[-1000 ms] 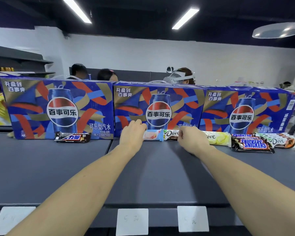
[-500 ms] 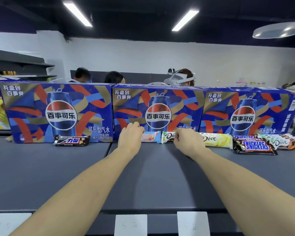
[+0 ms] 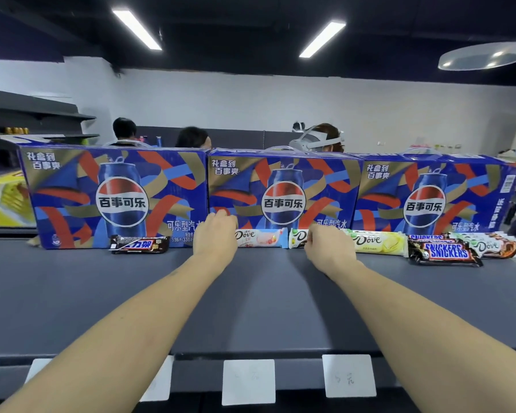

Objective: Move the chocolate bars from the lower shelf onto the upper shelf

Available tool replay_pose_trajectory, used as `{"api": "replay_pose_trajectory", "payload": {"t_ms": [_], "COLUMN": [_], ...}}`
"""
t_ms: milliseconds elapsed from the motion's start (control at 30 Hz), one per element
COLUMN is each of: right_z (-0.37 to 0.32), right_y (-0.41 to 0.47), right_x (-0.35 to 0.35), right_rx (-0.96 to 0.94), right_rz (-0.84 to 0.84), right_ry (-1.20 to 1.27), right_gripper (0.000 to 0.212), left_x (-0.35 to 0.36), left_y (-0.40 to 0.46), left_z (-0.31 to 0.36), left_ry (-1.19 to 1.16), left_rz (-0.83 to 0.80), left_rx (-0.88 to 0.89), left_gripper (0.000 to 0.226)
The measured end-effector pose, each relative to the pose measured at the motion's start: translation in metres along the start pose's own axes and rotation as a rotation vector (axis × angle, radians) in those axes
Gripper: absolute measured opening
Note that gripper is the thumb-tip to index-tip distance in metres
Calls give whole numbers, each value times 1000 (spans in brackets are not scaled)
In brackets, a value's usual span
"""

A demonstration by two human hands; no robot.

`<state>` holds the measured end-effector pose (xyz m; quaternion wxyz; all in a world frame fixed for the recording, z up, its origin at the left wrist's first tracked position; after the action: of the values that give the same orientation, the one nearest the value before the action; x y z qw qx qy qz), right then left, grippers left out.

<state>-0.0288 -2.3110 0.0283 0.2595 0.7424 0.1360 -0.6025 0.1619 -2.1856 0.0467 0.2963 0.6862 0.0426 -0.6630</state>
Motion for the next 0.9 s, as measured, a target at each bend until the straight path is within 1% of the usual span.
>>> {"api": "replay_pose_trajectory", "payload": {"t_ms": [100,167,300,433,633,800,900], "right_z": [-16,-29,-53,-65,-69,-70,-64], "right_y": [-12,-22,-43,-70,-116,-177,-225], "right_x": [-1,2,11,6,-16,-25,-24], "right_rx": [35,41,39,38,-1,-56,-103], "right_rz": [14,-7,-58,-43,-1,96,142], "right_ry": [50,88,177,213,325,530,587], "right_gripper": [11,16,32,42,40,38,37], "left_x": [8,12,17,12,-11,-37,-42], "left_y": [-12,-20,-35,-55,-99,-150,-190], "left_z": [-10,-11,-2,10,28,46,64], "left_ry": [-37,-42,-68,-99,-139,-291,-357], "left_rz": [-118,-144,-168,-181,-231,-170,-97], "left_rx": [-88,-98,-68,-31,-5,40,68], "left_gripper": [19,18,25,28,35,35,34]}}
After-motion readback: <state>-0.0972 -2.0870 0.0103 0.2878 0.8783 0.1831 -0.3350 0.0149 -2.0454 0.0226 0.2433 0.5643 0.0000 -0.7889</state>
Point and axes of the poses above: each hand's wrist, its own y-axis towards the middle knuckle, its own x-axis out of the palm, z = x × y, the point moved 8 cm from there along y, towards the middle knuckle, and after that the axes turned 14 degrees about -z, right-handed, at the moved point
